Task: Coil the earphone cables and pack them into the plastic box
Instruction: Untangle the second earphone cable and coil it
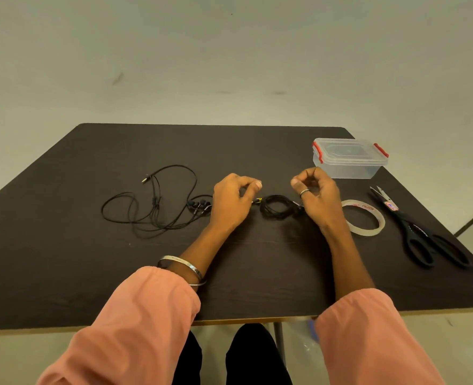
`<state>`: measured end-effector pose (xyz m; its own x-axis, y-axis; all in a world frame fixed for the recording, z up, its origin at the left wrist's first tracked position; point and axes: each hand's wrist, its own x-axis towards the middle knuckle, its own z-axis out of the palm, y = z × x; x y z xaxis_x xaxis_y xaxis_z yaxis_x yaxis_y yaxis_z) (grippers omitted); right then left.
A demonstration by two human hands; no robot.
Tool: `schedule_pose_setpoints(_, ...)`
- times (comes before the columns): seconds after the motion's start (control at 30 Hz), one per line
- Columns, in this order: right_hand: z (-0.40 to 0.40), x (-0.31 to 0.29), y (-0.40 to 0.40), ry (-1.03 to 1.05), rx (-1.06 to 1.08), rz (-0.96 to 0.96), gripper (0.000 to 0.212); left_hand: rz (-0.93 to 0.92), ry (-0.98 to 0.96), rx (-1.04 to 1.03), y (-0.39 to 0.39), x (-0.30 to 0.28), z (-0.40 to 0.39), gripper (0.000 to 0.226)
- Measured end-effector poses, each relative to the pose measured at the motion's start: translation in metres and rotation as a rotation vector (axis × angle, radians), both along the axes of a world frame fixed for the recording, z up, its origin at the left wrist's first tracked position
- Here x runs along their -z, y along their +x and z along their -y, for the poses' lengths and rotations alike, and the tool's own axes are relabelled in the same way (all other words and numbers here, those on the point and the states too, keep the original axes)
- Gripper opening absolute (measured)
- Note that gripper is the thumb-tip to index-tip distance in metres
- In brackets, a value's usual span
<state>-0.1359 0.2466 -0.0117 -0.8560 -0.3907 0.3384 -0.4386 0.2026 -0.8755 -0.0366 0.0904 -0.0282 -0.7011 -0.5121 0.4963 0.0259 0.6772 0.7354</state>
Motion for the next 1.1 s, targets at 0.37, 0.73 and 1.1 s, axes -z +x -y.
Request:
schedule_pose_setpoints(0.37, 0.045, -0.002, 0.047, -0.021, -0.043, -0.531, 0.005, -0.137, -0.18, -0.234, 0.079, -0.016, 0.071, 0.013)
schedule_pose_setpoints(0.73, 0.125, 0.013, 0.077, 0.585, -0.494, -0.446, 0.041, 0.264, -0.355, -0.125, 0.126, 0.001, 0.113, 0.045)
schedule_pose_setpoints(1.1, 0.115, 0.015, 0.075, 0.086, -0.346, -0.2, 0.022, 0.433, -0.485, -0.065, 0.122, 0.0, 0.108, 0.028)
